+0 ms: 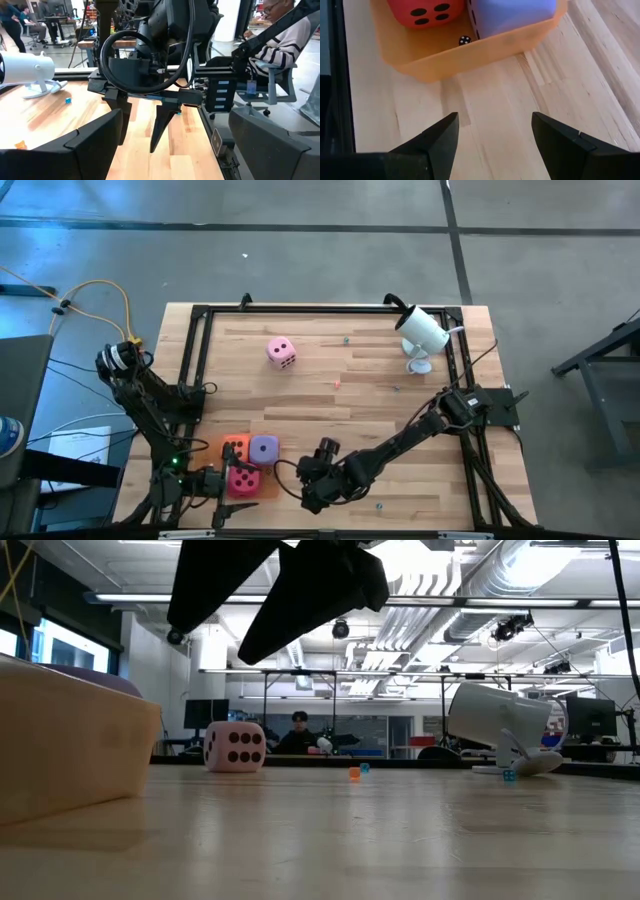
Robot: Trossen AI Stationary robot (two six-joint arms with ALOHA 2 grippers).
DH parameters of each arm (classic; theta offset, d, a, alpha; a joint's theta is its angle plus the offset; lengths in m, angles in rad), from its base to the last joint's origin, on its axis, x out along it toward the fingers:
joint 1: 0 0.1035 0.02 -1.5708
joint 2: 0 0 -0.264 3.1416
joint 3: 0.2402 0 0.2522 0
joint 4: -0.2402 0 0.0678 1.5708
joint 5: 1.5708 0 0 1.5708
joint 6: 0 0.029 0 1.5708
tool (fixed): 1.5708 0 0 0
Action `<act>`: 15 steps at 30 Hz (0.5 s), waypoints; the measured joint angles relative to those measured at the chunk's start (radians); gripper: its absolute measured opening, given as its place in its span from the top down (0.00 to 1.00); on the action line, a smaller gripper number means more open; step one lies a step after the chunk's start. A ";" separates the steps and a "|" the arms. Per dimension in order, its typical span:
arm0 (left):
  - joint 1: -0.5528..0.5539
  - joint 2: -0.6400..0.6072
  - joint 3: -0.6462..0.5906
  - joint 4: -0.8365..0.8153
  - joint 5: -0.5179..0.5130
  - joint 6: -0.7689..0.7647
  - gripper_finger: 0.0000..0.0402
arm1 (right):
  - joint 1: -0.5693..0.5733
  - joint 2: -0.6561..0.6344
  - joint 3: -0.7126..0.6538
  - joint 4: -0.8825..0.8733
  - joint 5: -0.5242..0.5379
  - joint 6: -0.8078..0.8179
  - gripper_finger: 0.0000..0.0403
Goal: Pick & Place Dice
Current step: Put the large pink dice into the orange bin
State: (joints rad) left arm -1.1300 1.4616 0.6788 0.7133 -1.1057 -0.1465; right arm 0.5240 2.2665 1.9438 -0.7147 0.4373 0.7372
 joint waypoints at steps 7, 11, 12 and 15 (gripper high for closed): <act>0.003 0.000 0.000 0.000 0.001 0.001 0.12 | -0.006 0.000 0.000 0.120 -0.028 -0.005 0.41; 0.024 0.000 0.000 0.044 0.002 0.070 0.12 | -0.010 0.000 0.000 0.236 -0.028 -0.007 0.41; 0.031 0.000 0.000 0.076 0.002 0.092 0.12 | -0.010 0.000 0.000 0.274 -0.028 -0.007 0.41; 0.050 0.000 0.001 0.178 0.019 0.161 0.12 | -0.016 0.000 0.000 0.367 0.014 0.013 0.41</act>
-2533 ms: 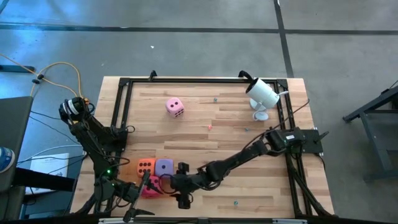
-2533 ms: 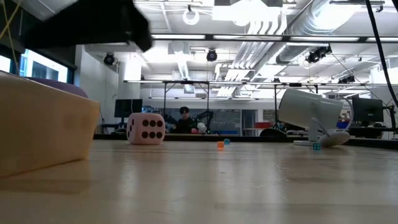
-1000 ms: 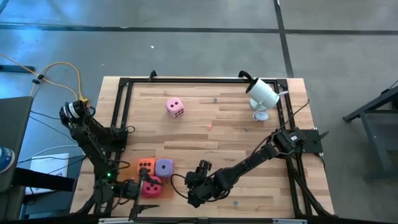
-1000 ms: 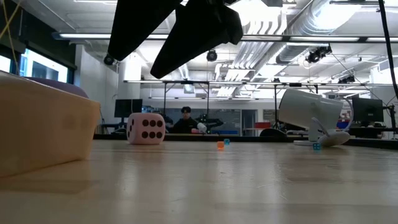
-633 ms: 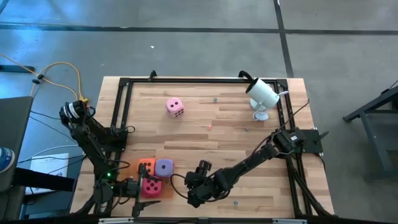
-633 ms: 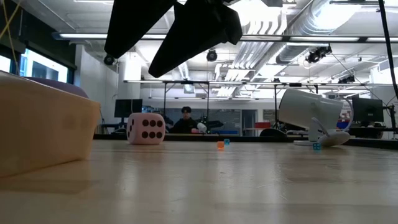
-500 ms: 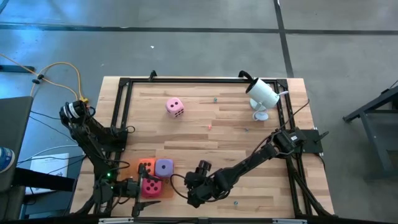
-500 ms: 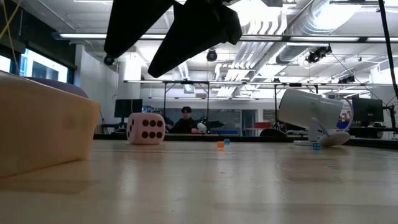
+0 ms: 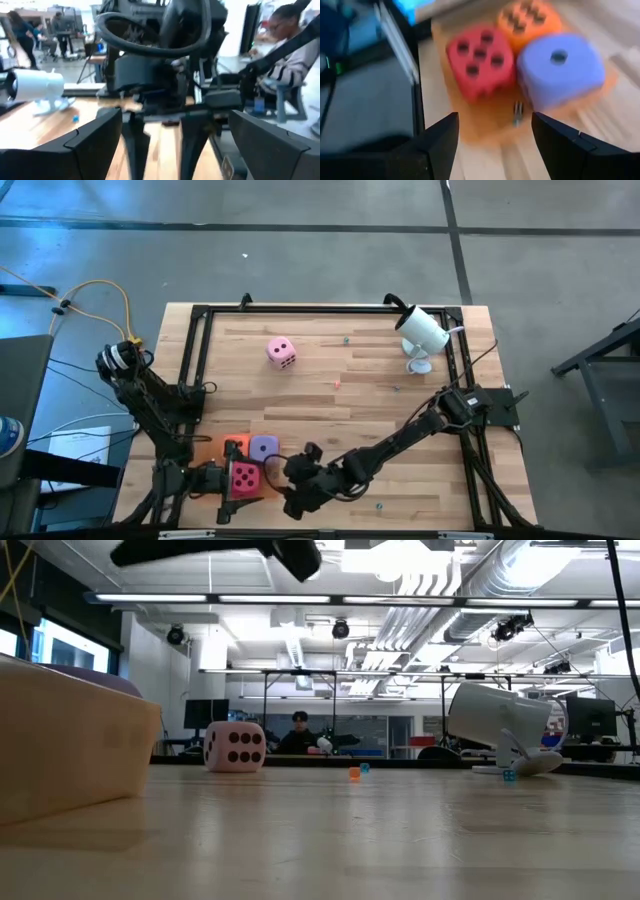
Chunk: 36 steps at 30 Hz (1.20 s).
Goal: Pick & Place Dice
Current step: Put the large pink dice into the orange bin
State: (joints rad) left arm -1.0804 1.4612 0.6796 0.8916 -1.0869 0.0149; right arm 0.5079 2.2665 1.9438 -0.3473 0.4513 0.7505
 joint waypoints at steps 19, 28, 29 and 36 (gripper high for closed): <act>-0.013 -0.021 0.000 0.321 -0.073 0.324 0.02 | -0.120 0.000 0.000 0.106 0.011 -0.021 0.41; 0.003 -0.020 0.000 0.294 0.019 0.351 0.00 | -0.166 0.000 0.000 0.105 0.011 -0.021 0.41; 0.000 -0.020 0.000 0.294 0.007 0.396 0.00 | -0.171 0.000 0.000 0.105 0.010 -0.021 0.41; -0.096 -0.020 0.000 0.295 -0.379 0.639 0.00 | -0.197 0.000 0.000 0.105 0.010 -0.021 0.41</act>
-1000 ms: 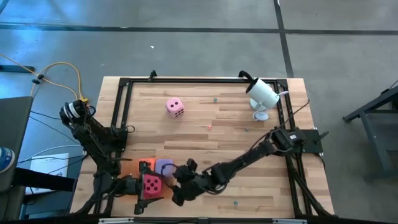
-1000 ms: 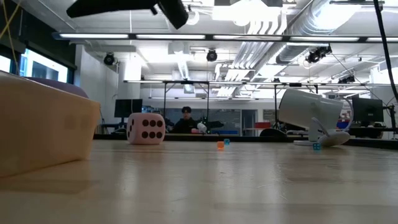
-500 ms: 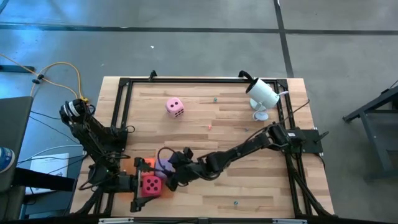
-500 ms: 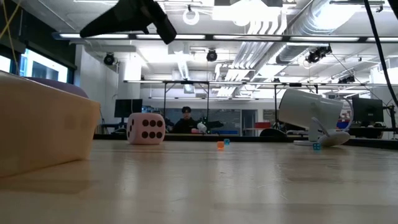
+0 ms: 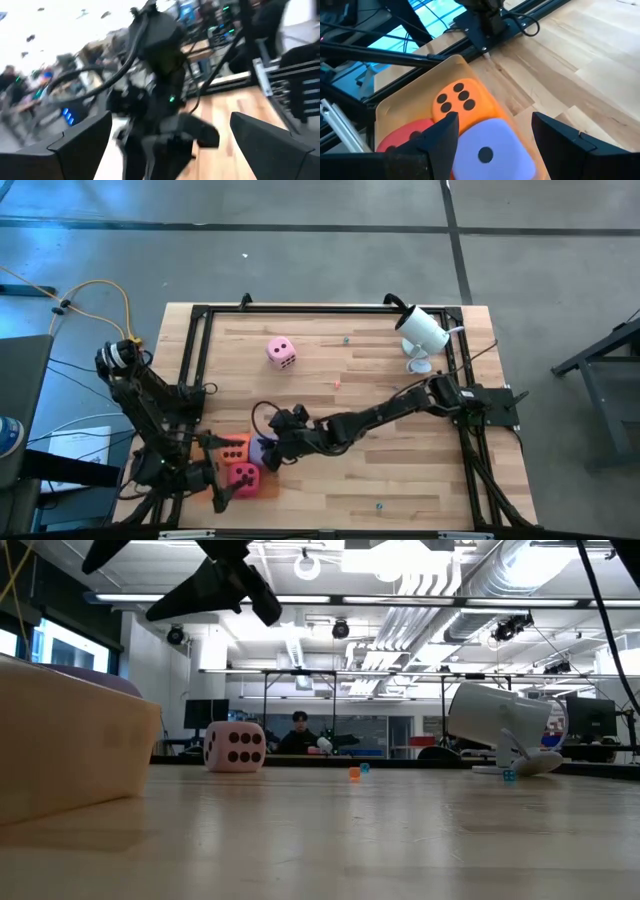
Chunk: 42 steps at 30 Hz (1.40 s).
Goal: Pick & Place Dice
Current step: Put the large pink dice into the orange bin
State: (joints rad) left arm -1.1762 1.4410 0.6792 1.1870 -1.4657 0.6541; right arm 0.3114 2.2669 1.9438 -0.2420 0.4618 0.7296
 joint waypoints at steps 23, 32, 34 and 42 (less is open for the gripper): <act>-0.039 -0.051 0.000 0.153 -0.108 0.105 0.00 | 0.001 -0.007 0.000 0.008 -0.084 0.016 0.41; -0.005 -0.212 0.000 0.045 -0.065 0.257 0.00 | 0.219 -0.084 0.002 -0.024 0.382 -0.103 0.41; 0.049 -0.223 0.000 0.011 -0.003 0.319 0.00 | 0.283 -0.092 0.002 -0.043 0.534 -0.132 0.41; 0.376 -0.216 0.000 -0.068 0.139 0.479 0.00 | 0.500 -0.093 0.001 -0.067 0.902 -0.290 0.41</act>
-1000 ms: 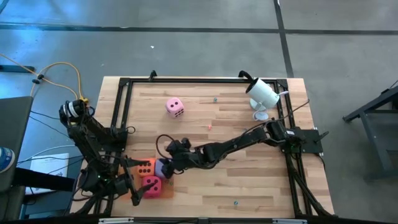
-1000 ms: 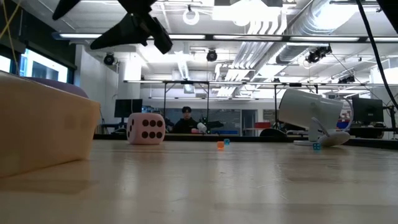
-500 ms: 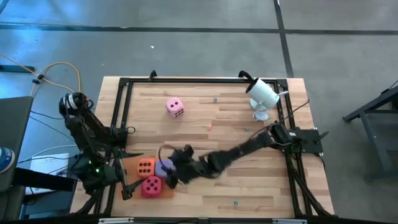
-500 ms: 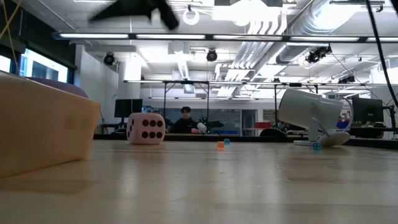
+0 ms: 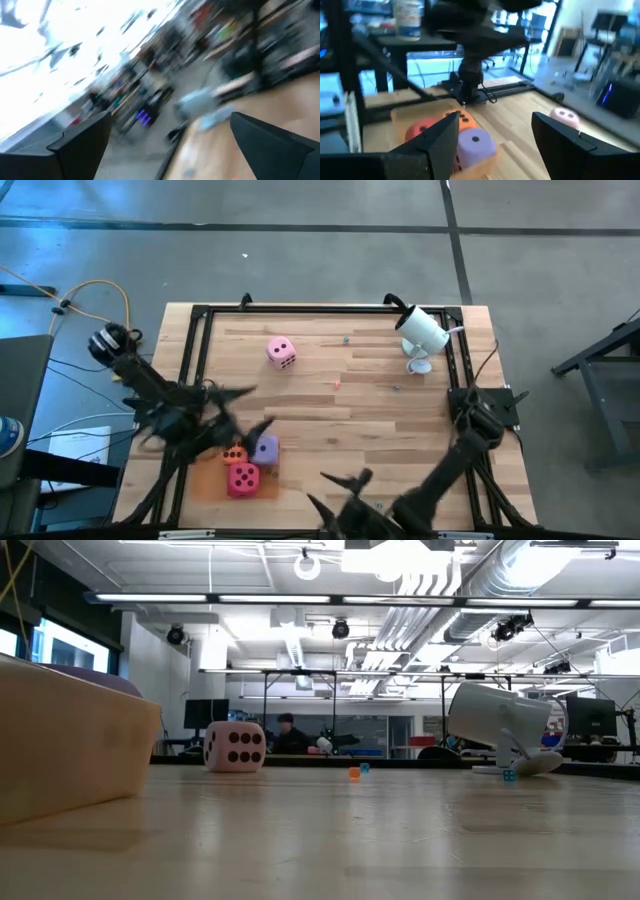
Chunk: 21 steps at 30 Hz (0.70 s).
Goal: Pick & Place Dice
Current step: Put the large pink dice into the orange bin
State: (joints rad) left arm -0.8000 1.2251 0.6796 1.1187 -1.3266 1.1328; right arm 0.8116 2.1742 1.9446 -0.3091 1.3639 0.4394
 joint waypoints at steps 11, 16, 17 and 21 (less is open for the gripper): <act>0.508 0.002 0.000 -0.654 0.722 -0.566 0.01 | 0.107 0.000 0.000 -0.115 0.204 0.034 0.41; 0.666 -0.004 0.043 -0.891 0.729 -0.631 0.01 | 0.104 0.000 -0.001 -0.200 0.203 0.063 0.41; 0.693 -0.004 0.072 -0.983 0.732 -0.634 0.01 | 0.104 0.000 -0.001 -0.218 0.204 0.063 0.41; 0.803 -0.002 0.205 -1.339 0.868 -0.697 0.01 | 0.097 0.000 -0.001 -0.290 0.206 0.062 0.41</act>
State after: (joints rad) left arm 0.0026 1.2229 0.8843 -0.2201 -0.4590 0.4363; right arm 0.9081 2.1742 1.9438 -0.5992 1.5700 0.5011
